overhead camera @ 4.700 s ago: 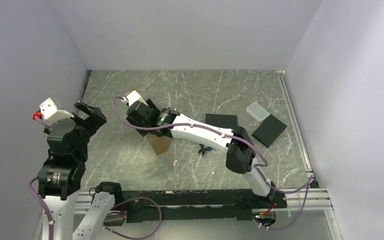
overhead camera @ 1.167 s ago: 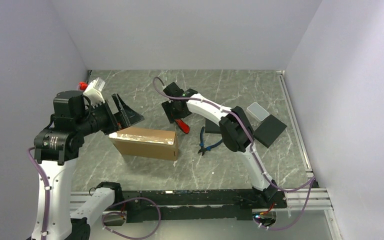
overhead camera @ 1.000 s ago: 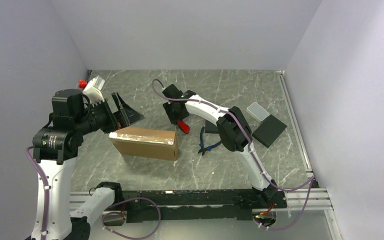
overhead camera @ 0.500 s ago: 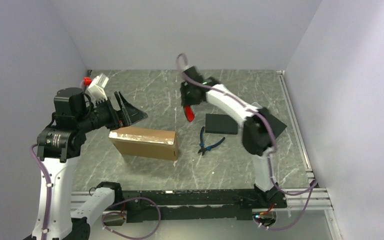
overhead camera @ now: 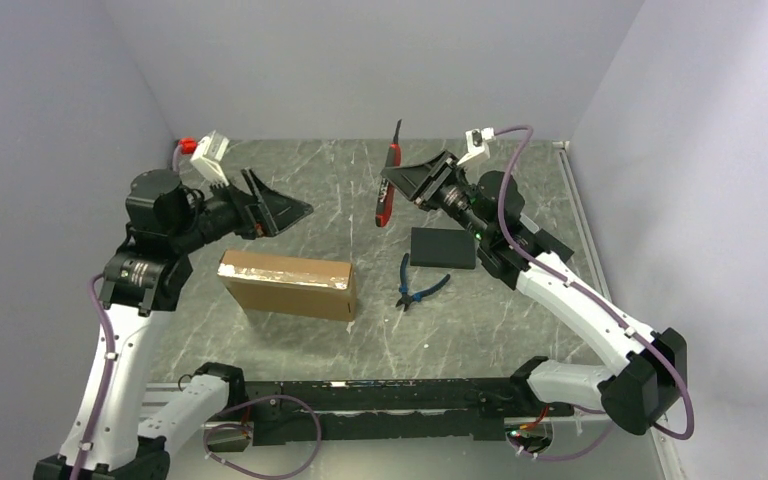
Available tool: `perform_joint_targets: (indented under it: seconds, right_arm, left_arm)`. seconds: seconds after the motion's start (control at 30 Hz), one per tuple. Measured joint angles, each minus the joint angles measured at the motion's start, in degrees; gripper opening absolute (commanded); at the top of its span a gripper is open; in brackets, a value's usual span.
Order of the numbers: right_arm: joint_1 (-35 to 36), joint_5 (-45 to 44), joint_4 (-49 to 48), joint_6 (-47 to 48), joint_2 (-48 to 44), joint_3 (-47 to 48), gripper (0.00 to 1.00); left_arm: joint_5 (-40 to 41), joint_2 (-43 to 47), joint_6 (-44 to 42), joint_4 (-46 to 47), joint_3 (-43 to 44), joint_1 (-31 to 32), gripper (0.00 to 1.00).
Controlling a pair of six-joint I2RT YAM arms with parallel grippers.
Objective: Unpack the express box
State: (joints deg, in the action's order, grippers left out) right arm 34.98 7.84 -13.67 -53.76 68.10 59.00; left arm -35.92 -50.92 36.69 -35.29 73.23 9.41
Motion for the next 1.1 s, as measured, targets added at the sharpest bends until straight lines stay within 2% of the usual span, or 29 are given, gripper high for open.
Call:
perform_joint_targets:
  seconds: [0.13, 0.27, 0.43, 0.63, 0.7, 0.8, 1.0, 1.1]
  right_arm:
    - [-0.04, -1.86, -0.37, -2.01, -0.09, -0.57, 0.00]
    - [0.46, -6.27, 1.88, -6.47, -0.66, -0.52, 0.00]
    - [1.03, -13.92, 19.96, -19.85, -0.61, 3.15, 0.00]
    - [1.01, -15.43, 29.40, -31.63, -0.70, 2.97, 0.00]
    - [1.01, -15.30, 30.60, -33.75, -0.72, 2.97, 0.00]
    - [1.03, -14.82, 31.01, -35.93, -0.92, 2.97, 0.00]
    - [1.07, -14.25, 31.28, -37.55, -2.51, 2.95, 0.00]
    - [1.07, -13.53, 31.28, -37.88, -3.06, 2.95, 0.00]
  left_arm:
    - [2.86, -0.74, -0.31, 4.96, -0.74, 6.97, 1.00]
    - [8.39, -1.68, -1.90, 9.73, -2.23, 17.00, 0.99]
    - [19.98, -4.81, -5.49, 12.55, -2.95, 28.94, 0.99]
    - [33.20, -10.86, -9.01, 15.37, -3.04, 40.00, 0.98]
    - [36.72, -12.59, -10.12, 15.96, -2.99, 42.42, 0.92]
    - [41.81, -16.00, -11.65, 15.06, -1.57, 45.09, 0.89]
    - [46.88, -20.20, -12.28, 14.03, 0.74, 45.66, 0.85]
    - [47.89, -20.83, -12.20, 14.27, 0.85, 45.70, 0.79]
